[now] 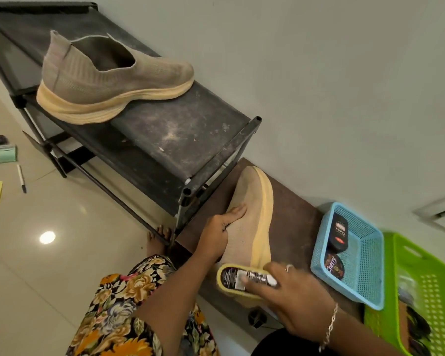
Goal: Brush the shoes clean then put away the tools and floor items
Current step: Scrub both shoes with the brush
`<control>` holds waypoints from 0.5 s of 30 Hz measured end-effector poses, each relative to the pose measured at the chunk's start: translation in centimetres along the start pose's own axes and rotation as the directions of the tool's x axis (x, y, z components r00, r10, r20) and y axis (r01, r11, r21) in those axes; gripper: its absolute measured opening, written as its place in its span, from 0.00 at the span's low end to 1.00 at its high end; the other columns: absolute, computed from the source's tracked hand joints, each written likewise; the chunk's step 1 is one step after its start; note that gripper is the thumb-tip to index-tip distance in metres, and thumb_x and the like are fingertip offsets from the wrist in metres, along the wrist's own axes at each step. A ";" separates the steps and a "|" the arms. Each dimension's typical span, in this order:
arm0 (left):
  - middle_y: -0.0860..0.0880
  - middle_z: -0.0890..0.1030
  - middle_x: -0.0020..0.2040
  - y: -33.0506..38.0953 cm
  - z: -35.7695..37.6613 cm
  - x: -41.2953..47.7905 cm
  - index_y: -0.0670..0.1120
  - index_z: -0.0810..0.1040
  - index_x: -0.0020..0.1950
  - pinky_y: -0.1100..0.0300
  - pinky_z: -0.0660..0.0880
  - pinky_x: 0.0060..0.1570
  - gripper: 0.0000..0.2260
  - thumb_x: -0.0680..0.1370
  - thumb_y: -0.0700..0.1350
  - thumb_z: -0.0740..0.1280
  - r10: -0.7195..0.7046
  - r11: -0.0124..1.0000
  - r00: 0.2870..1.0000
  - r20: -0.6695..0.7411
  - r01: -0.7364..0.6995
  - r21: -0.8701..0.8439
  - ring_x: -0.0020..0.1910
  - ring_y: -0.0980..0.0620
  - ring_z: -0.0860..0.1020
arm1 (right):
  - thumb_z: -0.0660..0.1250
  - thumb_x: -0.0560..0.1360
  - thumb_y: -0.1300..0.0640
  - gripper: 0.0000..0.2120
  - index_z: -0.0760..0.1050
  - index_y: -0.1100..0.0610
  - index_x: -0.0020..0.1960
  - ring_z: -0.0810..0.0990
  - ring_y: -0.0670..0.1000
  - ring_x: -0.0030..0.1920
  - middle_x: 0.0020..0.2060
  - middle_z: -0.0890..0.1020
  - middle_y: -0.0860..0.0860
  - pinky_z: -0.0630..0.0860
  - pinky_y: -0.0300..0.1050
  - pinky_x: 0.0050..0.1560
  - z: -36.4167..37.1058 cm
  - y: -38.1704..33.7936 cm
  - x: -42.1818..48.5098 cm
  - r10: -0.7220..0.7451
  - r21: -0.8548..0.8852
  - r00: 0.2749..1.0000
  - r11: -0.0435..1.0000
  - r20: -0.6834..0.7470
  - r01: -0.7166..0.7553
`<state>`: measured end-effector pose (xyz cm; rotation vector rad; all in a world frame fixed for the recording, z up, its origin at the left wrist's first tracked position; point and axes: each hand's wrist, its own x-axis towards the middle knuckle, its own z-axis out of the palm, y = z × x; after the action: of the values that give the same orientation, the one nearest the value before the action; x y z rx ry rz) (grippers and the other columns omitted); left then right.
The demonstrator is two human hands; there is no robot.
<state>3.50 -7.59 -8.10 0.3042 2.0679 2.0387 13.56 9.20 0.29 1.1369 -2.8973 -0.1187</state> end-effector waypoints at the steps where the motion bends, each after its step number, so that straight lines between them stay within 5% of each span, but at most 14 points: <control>1: 0.58 0.70 0.62 0.0 0.0 0.0 0.44 0.71 0.66 0.79 0.62 0.60 0.21 0.75 0.29 0.61 -0.002 1.000 1.000 0.008 0.002 -0.016 0.62 0.68 0.67 | 0.58 0.69 0.46 0.24 0.66 0.43 0.65 0.75 0.49 0.31 0.40 0.77 0.51 0.71 0.38 0.24 -0.2 1.6 0.8 0.019 -0.025 1.000 0.999 -0.020 -0.020; 5: 0.57 0.71 0.62 0.2 0.0 -0.2 0.49 0.69 0.66 0.78 0.62 0.61 0.24 0.76 0.27 0.59 0.007 1.000 1.000 -0.012 -0.007 0.023 0.64 0.63 0.68 | 0.51 0.73 0.42 0.21 0.61 0.42 0.66 0.77 0.53 0.34 0.43 0.76 0.54 0.71 0.43 0.24 -1.0 7.9 5.0 0.326 -0.035 0.942 0.943 -0.077 -0.330; 8: 0.54 0.73 0.64 -0.2 -0.1 -0.1 0.49 0.72 0.65 0.68 0.65 0.66 0.22 0.76 0.29 0.60 0.007 1.000 1.000 -0.027 -0.006 0.027 0.66 0.59 0.69 | 0.49 0.74 0.42 0.21 0.59 0.43 0.66 0.77 0.53 0.34 0.44 0.75 0.54 0.70 0.43 0.25 0.0 6.3 5.1 0.393 0.028 0.915 0.919 -0.092 -0.392; 11: 0.54 0.74 0.63 -0.3 -0.2 0.1 0.46 0.73 0.65 0.65 0.66 0.66 0.20 0.76 0.31 0.62 -0.029 0.999 1.000 -0.010 0.029 -0.013 0.65 0.58 0.70 | 0.53 0.74 0.43 0.21 0.61 0.43 0.67 0.75 0.47 0.31 0.42 0.74 0.49 0.68 0.38 0.25 0.2 0.9 1.6 0.315 0.125 0.949 0.941 0.018 -0.315; 15: 0.57 0.71 0.63 -0.1 0.3 -0.1 0.50 0.70 0.65 0.69 0.62 0.67 0.22 0.76 0.29 0.61 -0.014 1.000 1.000 0.028 0.014 0.000 0.65 0.62 0.68 | 0.58 0.70 0.43 0.24 0.65 0.42 0.66 0.74 0.46 0.30 0.41 0.76 0.48 0.68 0.36 0.24 -0.6 -0.4 -1.0 0.014 -0.025 0.996 1.000 0.088 -0.012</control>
<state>3.68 -7.32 -8.19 0.3160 2.0472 2.0153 14.59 9.53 0.81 1.1370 -2.9702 -0.2081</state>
